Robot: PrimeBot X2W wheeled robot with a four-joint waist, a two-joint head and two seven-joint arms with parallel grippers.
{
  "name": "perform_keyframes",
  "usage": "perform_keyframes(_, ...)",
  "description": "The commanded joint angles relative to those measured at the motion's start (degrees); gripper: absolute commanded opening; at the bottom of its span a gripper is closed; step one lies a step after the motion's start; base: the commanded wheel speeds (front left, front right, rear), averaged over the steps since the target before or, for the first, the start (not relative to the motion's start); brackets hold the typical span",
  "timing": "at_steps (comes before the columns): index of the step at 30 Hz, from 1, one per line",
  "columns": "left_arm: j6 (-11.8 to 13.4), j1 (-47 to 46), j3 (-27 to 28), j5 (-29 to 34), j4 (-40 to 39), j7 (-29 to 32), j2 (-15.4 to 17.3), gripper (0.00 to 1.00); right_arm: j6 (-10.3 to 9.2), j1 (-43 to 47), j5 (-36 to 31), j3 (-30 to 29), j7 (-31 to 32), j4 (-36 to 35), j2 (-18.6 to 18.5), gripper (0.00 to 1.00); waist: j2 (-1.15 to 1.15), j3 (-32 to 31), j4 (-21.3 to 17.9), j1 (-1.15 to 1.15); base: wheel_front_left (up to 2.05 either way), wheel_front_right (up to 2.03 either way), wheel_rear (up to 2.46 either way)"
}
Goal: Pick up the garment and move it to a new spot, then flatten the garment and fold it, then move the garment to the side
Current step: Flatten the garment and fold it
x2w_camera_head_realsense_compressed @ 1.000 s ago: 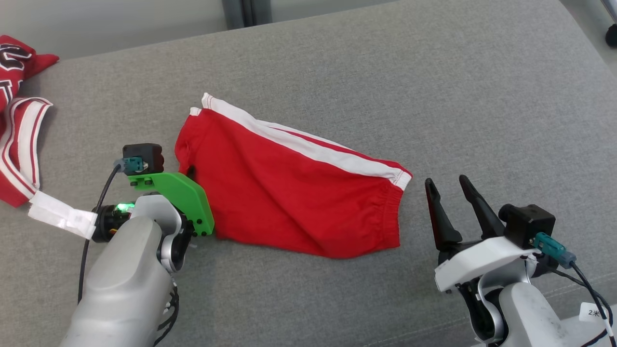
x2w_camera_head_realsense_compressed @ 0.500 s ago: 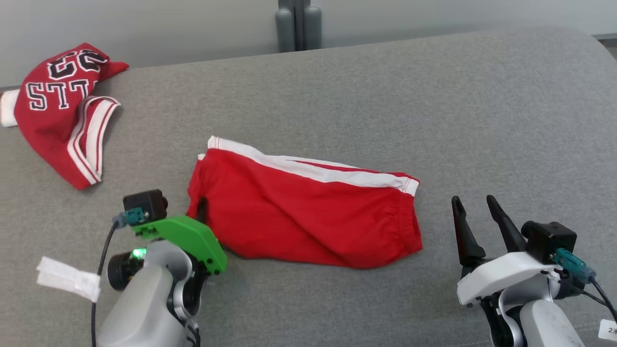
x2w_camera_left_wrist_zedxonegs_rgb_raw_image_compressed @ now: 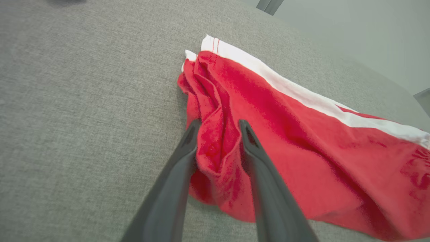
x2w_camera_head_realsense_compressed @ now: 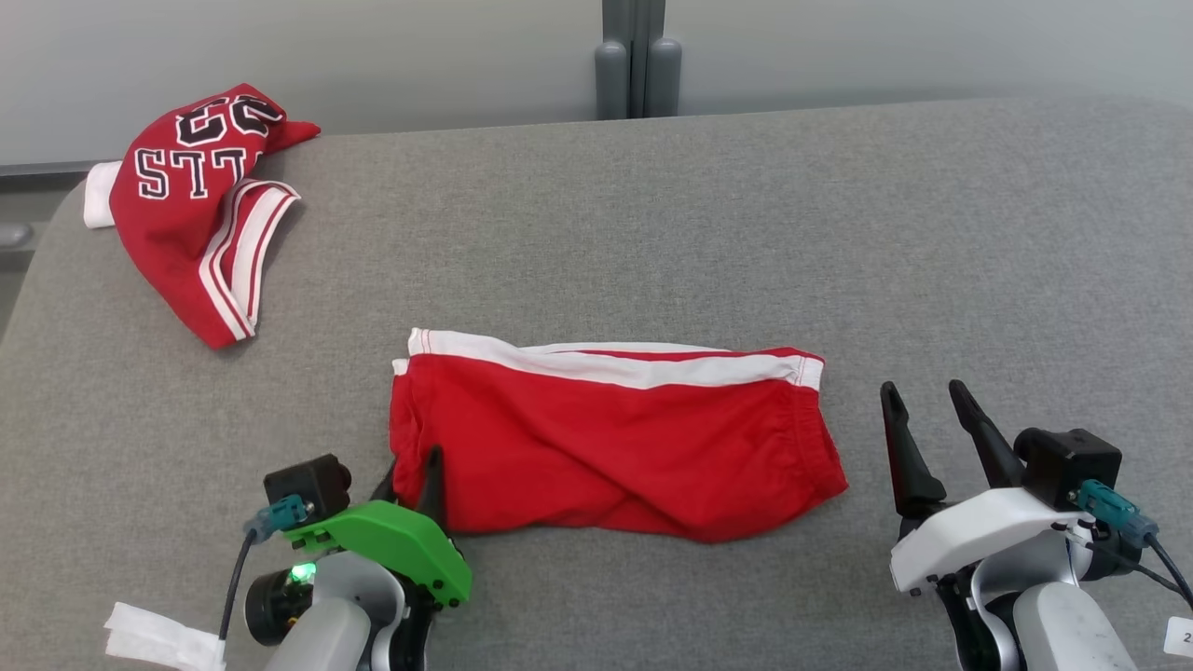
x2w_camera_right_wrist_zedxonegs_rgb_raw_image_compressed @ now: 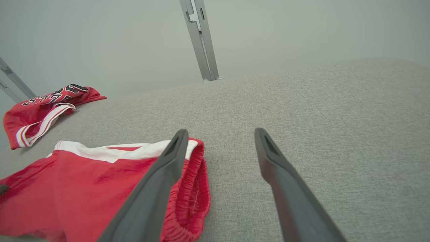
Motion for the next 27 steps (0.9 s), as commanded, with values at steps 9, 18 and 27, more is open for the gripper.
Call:
perform_keyframes(9, 2.5, -1.7, -0.6, 6.8, -2.7, -8.2, 3.8, 1.00, -0.06, 1.4, -0.2, -1.3, -0.2, 0.6, -0.2, 1.00, 0.00, -2.3, 0.3, 0.00, 0.00, 0.00, 0.00)
perform_keyframes(18, 4.2, 2.5, -2.7, 9.9, -5.8, -10.2, 4.4, 1.00, -0.06, 4.4, 0.1, -2.6, -0.1, 1.6, -0.1, 1.00, 0.00, -6.2, 2.7, 0.00, 0.00, 0.00, 0.00)
perform_keyframes(27, 5.7, 6.9, -3.1, 9.7, -9.5, -10.5, 4.3, 1.00, -0.06, 2.8, -0.2, -1.4, 0.6, 5.7, -0.1, 1.00, 0.00, -6.8, 5.9, 0.00, 0.00, 0.00, 0.00)
